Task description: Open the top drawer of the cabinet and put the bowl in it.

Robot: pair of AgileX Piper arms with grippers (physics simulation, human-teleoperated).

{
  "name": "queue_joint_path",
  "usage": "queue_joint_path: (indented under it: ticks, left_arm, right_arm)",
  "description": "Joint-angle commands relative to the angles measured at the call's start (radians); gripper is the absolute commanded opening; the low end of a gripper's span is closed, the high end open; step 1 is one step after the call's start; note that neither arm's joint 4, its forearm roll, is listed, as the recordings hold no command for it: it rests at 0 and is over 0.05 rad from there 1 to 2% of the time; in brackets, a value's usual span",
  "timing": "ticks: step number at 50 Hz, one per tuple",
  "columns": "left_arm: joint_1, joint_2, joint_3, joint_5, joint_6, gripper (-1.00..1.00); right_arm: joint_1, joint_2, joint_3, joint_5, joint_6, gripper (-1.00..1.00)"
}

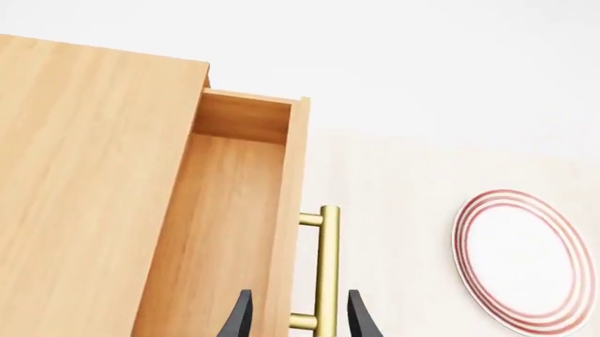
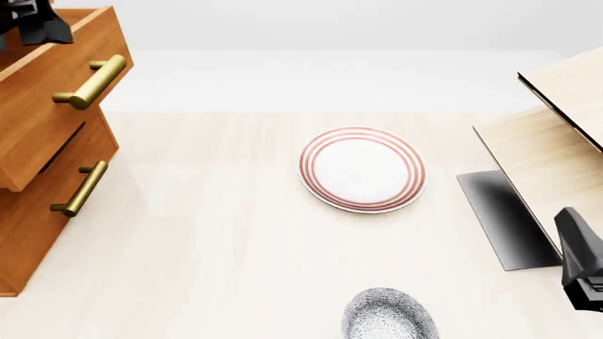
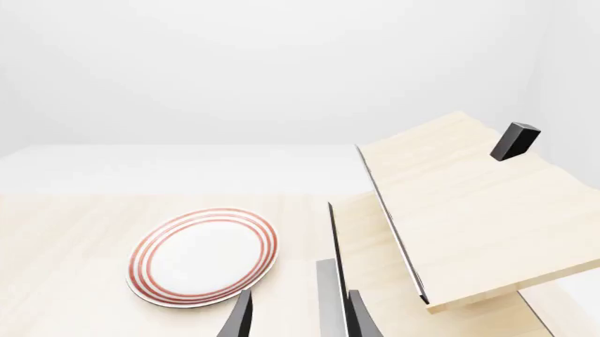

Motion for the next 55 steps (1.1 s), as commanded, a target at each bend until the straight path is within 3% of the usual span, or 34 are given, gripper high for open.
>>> queue_joint_path:
  ticks: [1, 31, 55]
  left_arm:
    - [0.004, 0.005, 0.029, -0.020, 0.005, 1.00]
    - [0.021, 0.029, 0.092, -0.067, 0.020, 1.00]
    - [-0.037, 0.047, 0.073, -0.052, 0.046, 1.00]
  right_arm:
    - [0.000, -0.001, 0.001, 0.000, 0.000, 1.00]
    - [0.000, -0.001, 0.001, 0.000, 0.000, 1.00]
    - [0.000, -0.001, 0.001, 0.000, 0.000, 1.00]
